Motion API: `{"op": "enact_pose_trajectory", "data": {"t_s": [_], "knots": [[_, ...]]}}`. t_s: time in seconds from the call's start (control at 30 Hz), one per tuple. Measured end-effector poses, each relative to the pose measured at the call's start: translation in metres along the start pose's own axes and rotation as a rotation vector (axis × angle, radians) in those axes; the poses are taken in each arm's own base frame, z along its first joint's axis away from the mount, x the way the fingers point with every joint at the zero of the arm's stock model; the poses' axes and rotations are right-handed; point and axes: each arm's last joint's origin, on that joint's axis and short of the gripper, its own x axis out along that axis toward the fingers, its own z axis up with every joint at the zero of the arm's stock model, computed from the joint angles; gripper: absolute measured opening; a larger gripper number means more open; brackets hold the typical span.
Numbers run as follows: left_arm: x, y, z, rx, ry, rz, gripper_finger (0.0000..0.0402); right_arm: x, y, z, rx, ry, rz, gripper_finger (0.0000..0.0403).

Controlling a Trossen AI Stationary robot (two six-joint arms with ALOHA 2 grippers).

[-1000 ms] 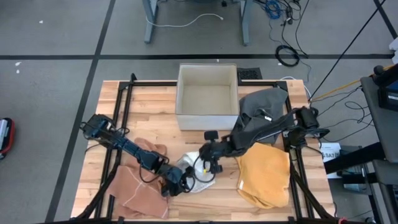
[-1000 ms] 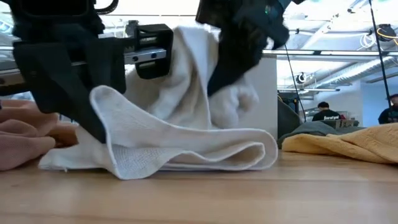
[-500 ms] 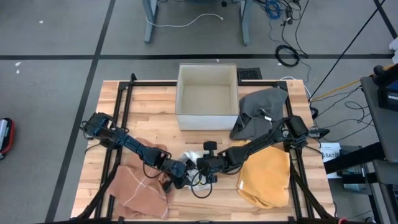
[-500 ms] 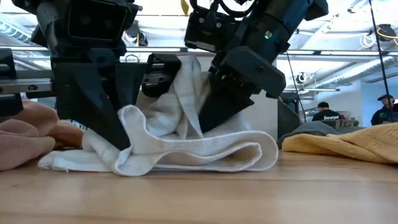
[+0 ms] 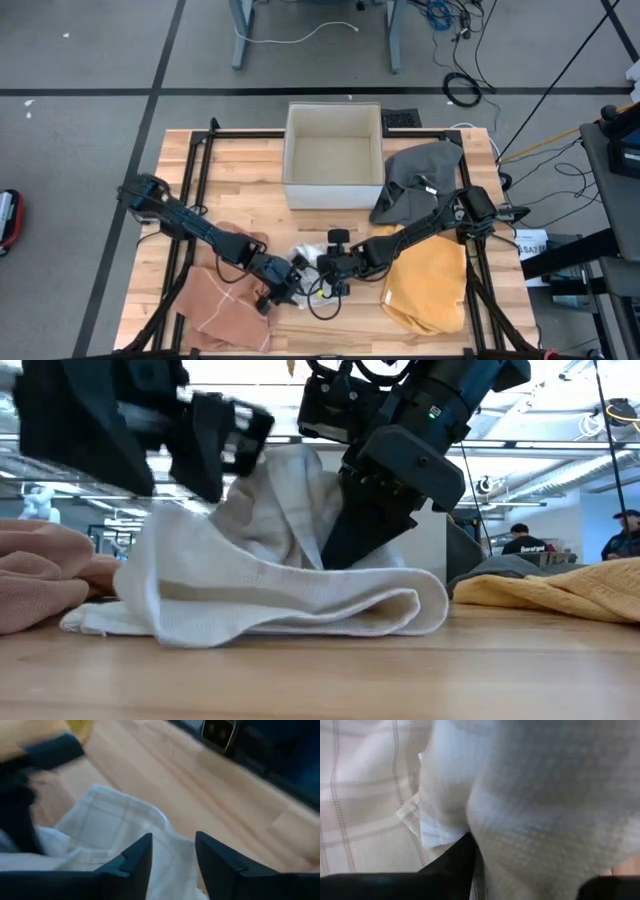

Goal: Fold towel
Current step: Fold the white patterned towel

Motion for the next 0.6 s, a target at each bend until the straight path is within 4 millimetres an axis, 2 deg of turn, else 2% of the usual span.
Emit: {"op": "enact_pose_trajectory", "data": {"t_s": [0.13, 0.27, 0.43, 0.6], "knots": [[-0.026, 0.0, 0.008, -0.05, 0.031, 0.064, 0.0177, -0.001, 0.004, -0.001, -0.02, 0.002, 0.005, 0.0129], [-0.048, 0.003, 0.016, -0.172, 0.035, 0.243, 0.0178, -0.004, 0.01, -0.002, -0.047, -0.001, 0.013, 0.013], [-0.046, 0.004, 0.009, -0.288, 0.089, 0.325, 0.0178, -0.01, 0.017, 0.004, -0.082, -0.009, 0.028, 0.013], [-0.043, 0.005, -0.009, -0.279, 0.27, 0.488, 0.0179, -0.019, 0.021, 0.005, -0.148, 0.039, -0.02, 0.013]]}}
